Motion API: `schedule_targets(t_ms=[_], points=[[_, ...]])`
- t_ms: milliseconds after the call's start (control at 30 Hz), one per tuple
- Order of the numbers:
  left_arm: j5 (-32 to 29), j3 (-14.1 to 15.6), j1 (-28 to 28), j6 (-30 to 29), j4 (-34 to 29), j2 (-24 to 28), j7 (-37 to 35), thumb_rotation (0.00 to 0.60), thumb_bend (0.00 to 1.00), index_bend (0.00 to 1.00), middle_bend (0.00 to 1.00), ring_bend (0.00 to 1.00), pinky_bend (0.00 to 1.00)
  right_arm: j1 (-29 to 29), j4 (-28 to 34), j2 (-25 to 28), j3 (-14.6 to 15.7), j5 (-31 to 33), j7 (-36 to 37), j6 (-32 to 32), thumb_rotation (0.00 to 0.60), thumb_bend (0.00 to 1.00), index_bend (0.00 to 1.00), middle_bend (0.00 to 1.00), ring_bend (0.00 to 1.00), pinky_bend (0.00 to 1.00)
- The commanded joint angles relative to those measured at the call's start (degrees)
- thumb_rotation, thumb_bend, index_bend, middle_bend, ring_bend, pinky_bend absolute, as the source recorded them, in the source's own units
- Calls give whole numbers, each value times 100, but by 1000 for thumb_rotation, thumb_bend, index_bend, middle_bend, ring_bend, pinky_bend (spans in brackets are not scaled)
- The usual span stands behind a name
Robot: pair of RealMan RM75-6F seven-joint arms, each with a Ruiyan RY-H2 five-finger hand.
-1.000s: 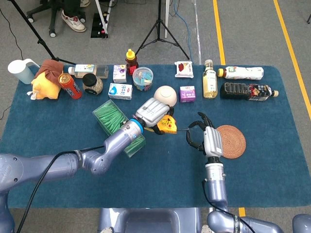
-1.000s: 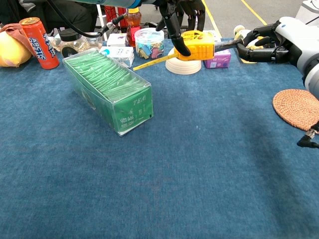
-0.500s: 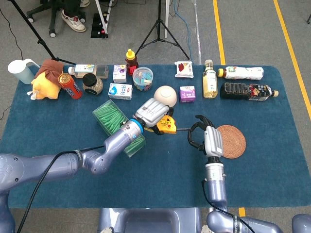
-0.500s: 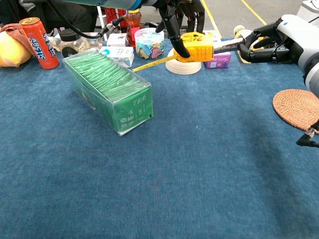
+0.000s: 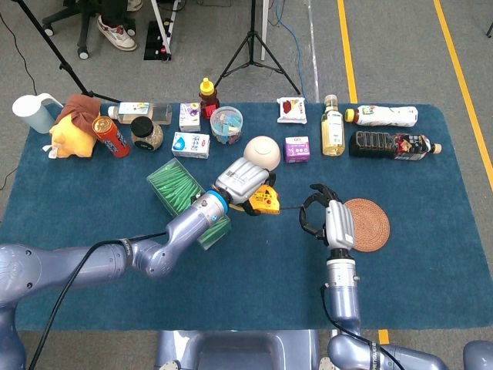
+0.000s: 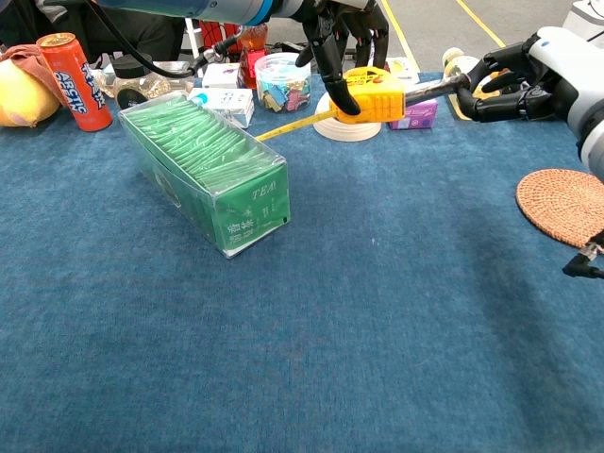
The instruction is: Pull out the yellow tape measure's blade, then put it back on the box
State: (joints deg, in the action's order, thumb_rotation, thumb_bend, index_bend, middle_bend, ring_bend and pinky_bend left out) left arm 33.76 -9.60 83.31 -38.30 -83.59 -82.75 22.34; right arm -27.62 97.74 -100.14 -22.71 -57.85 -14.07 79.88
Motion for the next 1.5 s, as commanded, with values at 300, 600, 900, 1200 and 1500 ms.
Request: schedule_targets(t_ms=[300, 600, 900, 1200, 1500], points=[[22, 53, -21, 2, 69, -35, 19, 600, 358, 632, 485, 464, 634, 25, 48, 62, -45, 106, 6, -11, 531, 561, 617, 261, 228, 270], [129, 145, -116, -39, -36, 247, 93, 600, 359, 632, 486, 464, 634, 127, 89, 195, -142, 249, 143, 13, 529, 562, 618, 262, 228, 273], [209, 379, -286, -37, -253, 713, 214, 600, 359, 636, 486, 464, 634, 262, 185, 425, -253, 370, 301, 47, 528, 565, 618, 261, 229, 273], [309, 535, -454, -55, -335, 999, 249, 600, 359, 637, 485, 465, 634, 359, 223, 613, -366, 486, 414, 85, 530, 573, 618, 262, 229, 273], [237, 827, -685, -20, -397, 1483, 345, 600, 359, 638, 486, 465, 634, 544, 203, 918, -506, 666, 695, 65, 531, 578, 619, 263, 230, 273]])
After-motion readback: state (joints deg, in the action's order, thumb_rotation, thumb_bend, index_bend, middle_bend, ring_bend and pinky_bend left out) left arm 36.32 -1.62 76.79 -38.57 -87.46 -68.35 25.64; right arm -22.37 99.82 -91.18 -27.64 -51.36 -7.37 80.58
